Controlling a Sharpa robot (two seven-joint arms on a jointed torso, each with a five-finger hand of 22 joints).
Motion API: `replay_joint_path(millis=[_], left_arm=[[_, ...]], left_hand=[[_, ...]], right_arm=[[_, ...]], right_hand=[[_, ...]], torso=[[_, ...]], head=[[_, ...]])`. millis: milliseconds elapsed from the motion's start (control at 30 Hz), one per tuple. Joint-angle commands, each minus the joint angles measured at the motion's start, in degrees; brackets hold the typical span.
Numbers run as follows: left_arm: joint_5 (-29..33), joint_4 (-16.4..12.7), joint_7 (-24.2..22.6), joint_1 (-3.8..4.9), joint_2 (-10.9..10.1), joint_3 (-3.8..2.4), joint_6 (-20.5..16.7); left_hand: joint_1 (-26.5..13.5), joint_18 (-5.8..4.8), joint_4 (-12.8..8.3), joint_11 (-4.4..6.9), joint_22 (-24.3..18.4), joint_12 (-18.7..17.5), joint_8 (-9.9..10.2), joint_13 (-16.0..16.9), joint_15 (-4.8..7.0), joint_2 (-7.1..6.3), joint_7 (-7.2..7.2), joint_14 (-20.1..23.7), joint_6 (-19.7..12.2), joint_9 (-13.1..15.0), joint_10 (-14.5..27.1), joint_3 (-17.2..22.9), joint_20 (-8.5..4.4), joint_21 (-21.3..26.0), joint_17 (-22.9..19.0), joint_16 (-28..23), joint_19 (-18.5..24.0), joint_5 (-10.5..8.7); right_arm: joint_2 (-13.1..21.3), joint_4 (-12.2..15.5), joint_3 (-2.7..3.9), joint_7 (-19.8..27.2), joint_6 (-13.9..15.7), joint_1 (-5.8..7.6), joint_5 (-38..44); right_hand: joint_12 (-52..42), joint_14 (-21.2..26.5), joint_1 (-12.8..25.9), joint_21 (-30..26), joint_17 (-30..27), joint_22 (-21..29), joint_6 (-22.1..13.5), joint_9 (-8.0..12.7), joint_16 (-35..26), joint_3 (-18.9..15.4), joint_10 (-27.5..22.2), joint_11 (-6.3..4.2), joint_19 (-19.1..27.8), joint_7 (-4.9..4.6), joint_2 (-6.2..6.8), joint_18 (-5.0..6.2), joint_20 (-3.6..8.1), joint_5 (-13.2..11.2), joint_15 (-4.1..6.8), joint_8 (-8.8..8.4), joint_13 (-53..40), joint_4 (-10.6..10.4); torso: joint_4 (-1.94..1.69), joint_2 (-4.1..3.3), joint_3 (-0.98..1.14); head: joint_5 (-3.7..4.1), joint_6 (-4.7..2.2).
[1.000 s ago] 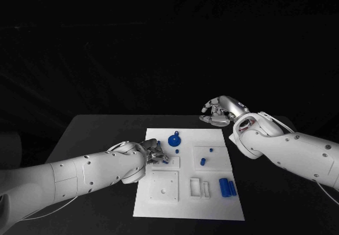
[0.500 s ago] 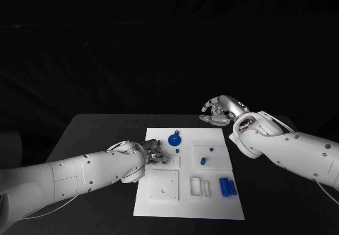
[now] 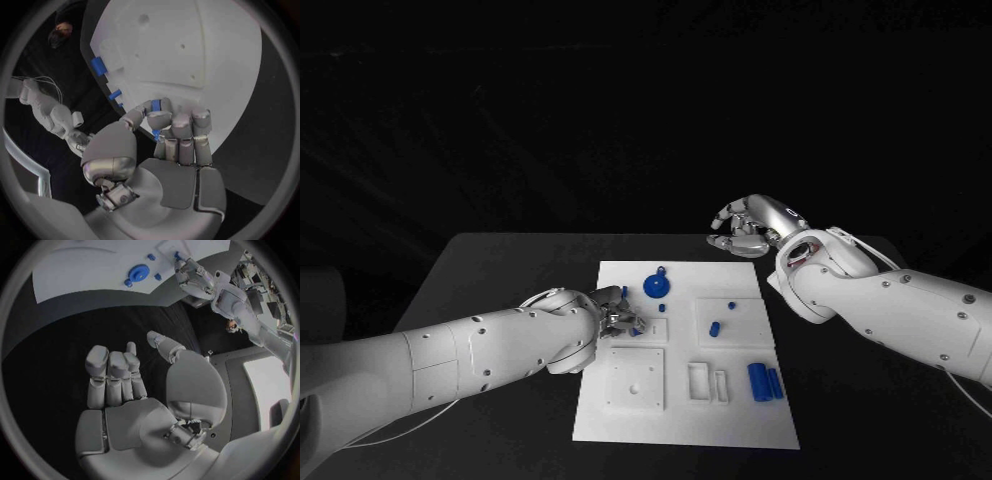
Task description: Assemble the parts on the task board
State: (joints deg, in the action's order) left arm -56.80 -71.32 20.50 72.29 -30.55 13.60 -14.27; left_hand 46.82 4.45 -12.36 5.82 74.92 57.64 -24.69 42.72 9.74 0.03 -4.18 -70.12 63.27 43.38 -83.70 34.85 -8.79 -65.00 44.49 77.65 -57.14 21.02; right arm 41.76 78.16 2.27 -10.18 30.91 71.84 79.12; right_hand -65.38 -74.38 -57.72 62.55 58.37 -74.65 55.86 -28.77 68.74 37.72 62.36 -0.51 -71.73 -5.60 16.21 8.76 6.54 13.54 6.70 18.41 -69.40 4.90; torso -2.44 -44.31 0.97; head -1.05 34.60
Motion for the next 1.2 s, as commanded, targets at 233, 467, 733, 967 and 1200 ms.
replay_joint_path(millis=[233, 467, 733, 967, 1200], left_arm=[[0.8, 0.4, 0.4, -0.19, 0.4, 0.12, 0.9], [1.0, 0.9, 0.7, -0.17, 0.7, 0.11, 1.3], [1.3, 1.4, 0.6, -0.16, 0.9, 0.11, 1.4], [1.5, 1.6, 0.7, -0.15, 1.2, 0.10, 1.6], [1.5, 1.8, 0.7, -0.14, 1.2, 0.10, 1.3]], left_hand=[[0.3, 0.57, -0.9, 2.04, 0.7, 0.3, -0.2, -0.5, 3.20, 0.89, 5.88, -1.2, 9.0, 0.0, 2.4, 0.7, -6.73, -0.4, -0.4, 0.4, 0.2, -0.92], [0.7, 0.64, -1.0, 1.86, 0.7, 0.5, -0.1, -1.3, 3.24, 0.00, 5.75, -1.0, 8.8, 0.0, 2.5, 1.1, -6.73, -0.3, -1.2, 0.5, 0.1, -4.64], [0.3, 0.67, 0.7, 1.81, 0.6, 1.0, 0.0, -2.4, 3.26, -1.27, 5.71, -0.8, 8.8, 0.1, 2.6, 0.9, -6.68, -0.2, -2.1, 0.9, 0.1, -11.63], [-0.3, 0.70, 1.9, 1.85, 0.6, 1.2, 0.1, -2.8, 3.33, -2.54, 5.71, -0.7, 8.7, 0.1, 2.7, 0.6, -6.69, -0.1, -2.4, 1.1, 0.1, -13.09], [-0.5, 0.77, 2.9, 1.86, 0.6, 1.3, 0.1, -3.1, 3.39, -4.04, 5.72, -0.7, 8.6, 0.2, 2.7, 0.5, -6.72, 0.0, -2.7, 1.2, 0.1, -13.81]], right_arm=[[-0.1, -0.1, 0.03, 0.4, -0.7, -0.01, 0.2], [-0.2, -0.3, 0.03, 0.3, -1.0, -0.01, 0.1], [-0.2, -0.4, 0.03, 0.3, -1.1, -0.01, 0.1], [-0.2, -0.4, 0.03, 0.3, -1.1, -0.01, 0.1], [-0.3, -0.5, 0.03, 0.3, -1.2, -0.02, 0.1]], right_hand=[[0.3, -0.4, -0.2, -0.3, 0.1, -0.1, 0.5, -0.1, -0.4, -0.2, -0.2, 0.01, 0.0, -0.31, -0.36, 6.24, 0.34, 0.5, 0.03, -0.34, 0.1, -0.3], [0.3, -0.4, -0.2, -0.3, 0.1, -0.1, 0.5, -0.1, -0.4, -0.2, -0.2, 0.01, 0.0, -0.31, -0.38, 6.24, 0.34, 0.6, 0.03, -0.35, 0.1, -0.4], [0.3, -0.4, -0.1, -0.3, 0.1, -0.1, 0.5, -0.1, -0.4, -0.3, -0.2, 0.00, 0.0, -0.31, -0.37, 6.24, 0.34, 0.8, 0.03, -0.36, 0.1, -0.5], [0.3, -0.4, -0.1, -0.3, 0.1, -0.1, 0.5, -0.1, -0.4, -0.3, -0.2, 0.00, 0.0, -0.31, -0.37, 6.24, 0.34, 0.9, 0.03, -0.36, 0.1, -0.5], [0.3, -0.4, 0.0, -0.3, 0.1, -0.1, 0.5, -0.1, -0.4, -0.3, -0.2, 0.00, 0.0, -0.31, -0.35, 6.24, 0.34, 0.9, 0.04, -0.37, 0.1, -0.5]], torso=[[0.09, -0.01, 0.02], [0.04, 0.01, 0.06], [0.00, 0.04, 0.03], [0.01, 0.02, 0.03], [0.00, 0.03, 0.02]], head=[[0.13, -0.21], [0.28, -0.18], [0.34, -0.19], [0.38, -0.21], [0.45, -0.30]])
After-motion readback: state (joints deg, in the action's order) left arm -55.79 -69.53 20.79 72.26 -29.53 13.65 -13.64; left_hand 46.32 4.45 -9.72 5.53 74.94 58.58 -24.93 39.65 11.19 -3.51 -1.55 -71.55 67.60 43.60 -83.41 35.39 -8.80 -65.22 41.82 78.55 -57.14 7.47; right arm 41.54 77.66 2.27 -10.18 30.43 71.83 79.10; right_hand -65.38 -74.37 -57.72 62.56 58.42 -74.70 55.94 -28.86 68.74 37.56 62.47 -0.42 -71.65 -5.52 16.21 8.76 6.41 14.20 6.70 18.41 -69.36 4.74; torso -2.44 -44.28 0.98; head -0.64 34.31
